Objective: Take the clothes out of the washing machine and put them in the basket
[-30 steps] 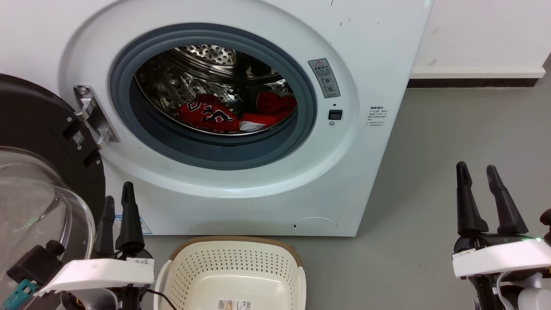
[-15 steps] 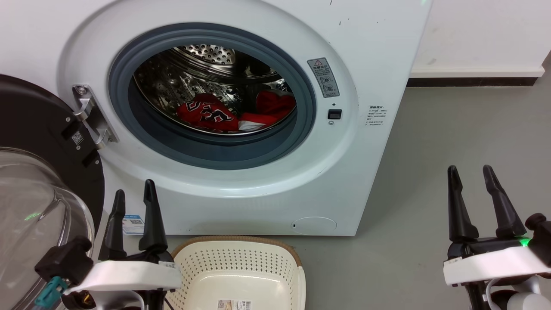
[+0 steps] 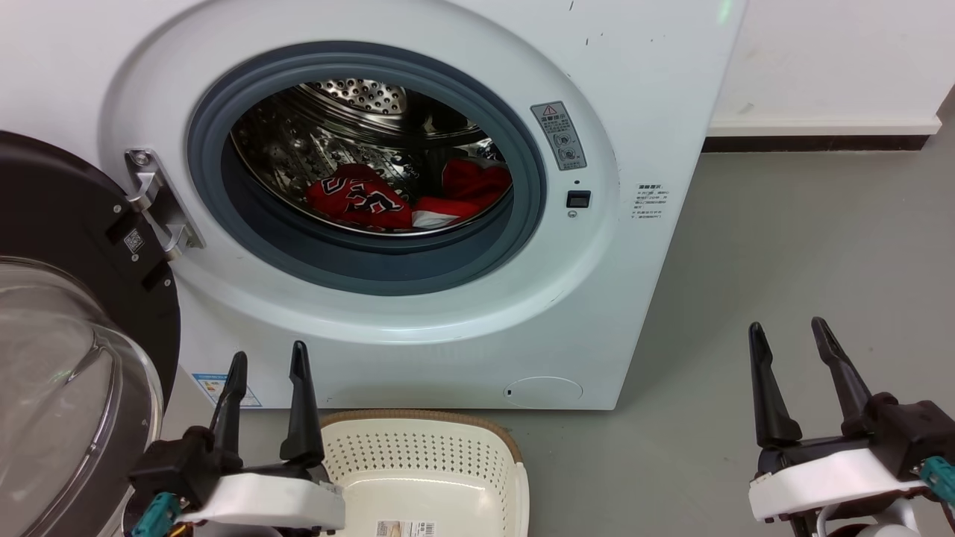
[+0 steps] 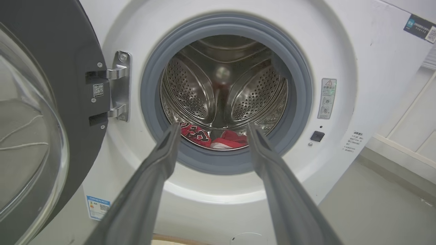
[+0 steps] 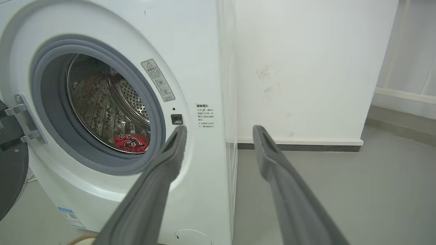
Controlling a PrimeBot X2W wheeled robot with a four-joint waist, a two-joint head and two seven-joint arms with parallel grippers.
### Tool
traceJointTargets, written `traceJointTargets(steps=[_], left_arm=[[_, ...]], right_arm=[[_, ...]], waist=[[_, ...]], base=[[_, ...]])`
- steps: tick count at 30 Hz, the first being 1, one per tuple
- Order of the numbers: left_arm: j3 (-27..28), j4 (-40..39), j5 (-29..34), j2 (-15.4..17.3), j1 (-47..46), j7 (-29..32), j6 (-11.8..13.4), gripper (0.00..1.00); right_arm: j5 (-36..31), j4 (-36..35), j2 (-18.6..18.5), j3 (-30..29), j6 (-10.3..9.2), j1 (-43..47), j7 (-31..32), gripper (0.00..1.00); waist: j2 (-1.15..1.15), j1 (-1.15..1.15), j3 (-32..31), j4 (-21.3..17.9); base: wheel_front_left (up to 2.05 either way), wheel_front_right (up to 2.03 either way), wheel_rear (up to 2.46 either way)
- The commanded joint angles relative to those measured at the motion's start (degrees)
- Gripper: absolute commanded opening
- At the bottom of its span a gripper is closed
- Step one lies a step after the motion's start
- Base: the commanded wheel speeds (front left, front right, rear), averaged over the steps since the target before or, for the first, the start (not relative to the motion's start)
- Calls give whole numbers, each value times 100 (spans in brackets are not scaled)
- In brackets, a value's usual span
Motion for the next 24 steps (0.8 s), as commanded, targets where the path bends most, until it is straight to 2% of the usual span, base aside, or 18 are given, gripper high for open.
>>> traceJointTargets(steps=[1, 5, 10, 16, 24], left_arm=[[-17, -23, 104, 33, 0, -51, 33, 100], [-82, 88, 271, 52, 26, -105, 68, 100], [-75, 193, 409, 28, 73, -162, -54, 100], [-153, 287, 830, 41, 96, -234, -80, 100], [-299, 429, 1236, 74, 153, -323, -24, 100]], right_arm=[[-135, -22, -12, 8, -1, 21, -52, 100], [-334, 15, -12, 16, -1, 45, -102, 100], [-536, 60, -12, 50, -1, 65, -164, 100], [-720, 83, -11, 100, -1, 101, -239, 100], [-893, 238, -10, 171, -2, 151, -331, 100]], waist=[[0, 0, 1, 1], [0, 0, -3, 4], [0, 0, -9, 9], [0, 0, -10, 6], [0, 0, -30, 1]], base=[[0, 0, 0], [0, 0, 0], [0, 0, 0], [0, 0, 0], [0, 0, 0]])
